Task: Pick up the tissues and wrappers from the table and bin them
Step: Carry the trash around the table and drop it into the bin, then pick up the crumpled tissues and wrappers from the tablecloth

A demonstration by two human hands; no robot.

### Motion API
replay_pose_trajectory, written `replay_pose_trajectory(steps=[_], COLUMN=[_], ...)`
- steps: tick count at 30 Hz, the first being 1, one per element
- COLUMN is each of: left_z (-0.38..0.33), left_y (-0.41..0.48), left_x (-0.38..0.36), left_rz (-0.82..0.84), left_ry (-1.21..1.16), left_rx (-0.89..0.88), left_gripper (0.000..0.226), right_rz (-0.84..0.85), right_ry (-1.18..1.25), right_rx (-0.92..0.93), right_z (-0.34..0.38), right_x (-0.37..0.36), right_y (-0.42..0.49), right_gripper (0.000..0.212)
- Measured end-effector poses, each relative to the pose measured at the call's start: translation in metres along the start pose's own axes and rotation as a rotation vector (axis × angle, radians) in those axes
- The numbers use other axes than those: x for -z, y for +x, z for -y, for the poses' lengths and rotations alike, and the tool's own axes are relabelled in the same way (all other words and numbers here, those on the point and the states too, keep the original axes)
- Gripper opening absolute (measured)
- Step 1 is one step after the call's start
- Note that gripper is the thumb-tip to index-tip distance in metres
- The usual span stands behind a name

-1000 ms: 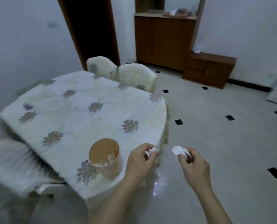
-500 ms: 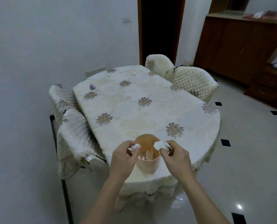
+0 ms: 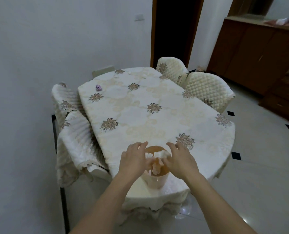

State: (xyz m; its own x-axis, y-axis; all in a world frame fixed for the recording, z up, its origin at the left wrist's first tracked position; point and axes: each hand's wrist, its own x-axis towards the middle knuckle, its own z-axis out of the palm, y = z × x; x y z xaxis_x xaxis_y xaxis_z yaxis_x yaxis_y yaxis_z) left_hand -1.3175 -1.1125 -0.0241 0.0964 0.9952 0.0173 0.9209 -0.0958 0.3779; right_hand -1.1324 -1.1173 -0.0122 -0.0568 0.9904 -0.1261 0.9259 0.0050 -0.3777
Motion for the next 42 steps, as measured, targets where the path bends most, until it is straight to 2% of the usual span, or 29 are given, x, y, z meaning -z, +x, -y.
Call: replay_pose_trajectory(steps=[3, 7, 11, 17, 27, 38, 42], left_z=[0.004, 0.004, -0.002, -0.008, 0.022, 0.085, 0.101], left_y=[-0.001, -0.002, -0.003, -0.006, -0.037, -0.133, -0.176], left_x=[-0.008, -0.013, -0.008, 0.011, 0.056, 0.103, 0.113], left_rz=[-0.037, -0.124, -0.222, -0.266, -0.367, -0.485, -0.479], left_ry=[0.15, 0.217, 0.212, 0.224, 0.281, 0.35, 0.416], left_rx=[-0.078, -0.168, -0.19, -0.173, -0.034, 0.294, 0.414], left_gripper=[0.066, 0.06, 0.057, 0.052, 0.052, 0.043, 0.041], right_rz=[-0.077, -0.165, -0.218, -0.283, -0.296, -0.233, -0.196], right_ry=[-0.141, -0.166, -0.15, -0.175, -0.175, -0.149, -0.123], right_rx=[0.048, 0.102, 0.126, 0.187, 0.353, 0.681, 0.797], right_z=[-0.011, -0.016, -0.014, -0.007, 0.037, 0.123, 0.152], right_x=[-0.002, -0.001, 0.004, 0.02, 0.038, 0.013, -0.003], right_y=[0.0, 0.0, -0.002, -0.006, -0.007, -0.008, -0.021], right_gripper=[0.053, 0.049, 0.047, 0.047, 0.049, 0.046, 0.046])
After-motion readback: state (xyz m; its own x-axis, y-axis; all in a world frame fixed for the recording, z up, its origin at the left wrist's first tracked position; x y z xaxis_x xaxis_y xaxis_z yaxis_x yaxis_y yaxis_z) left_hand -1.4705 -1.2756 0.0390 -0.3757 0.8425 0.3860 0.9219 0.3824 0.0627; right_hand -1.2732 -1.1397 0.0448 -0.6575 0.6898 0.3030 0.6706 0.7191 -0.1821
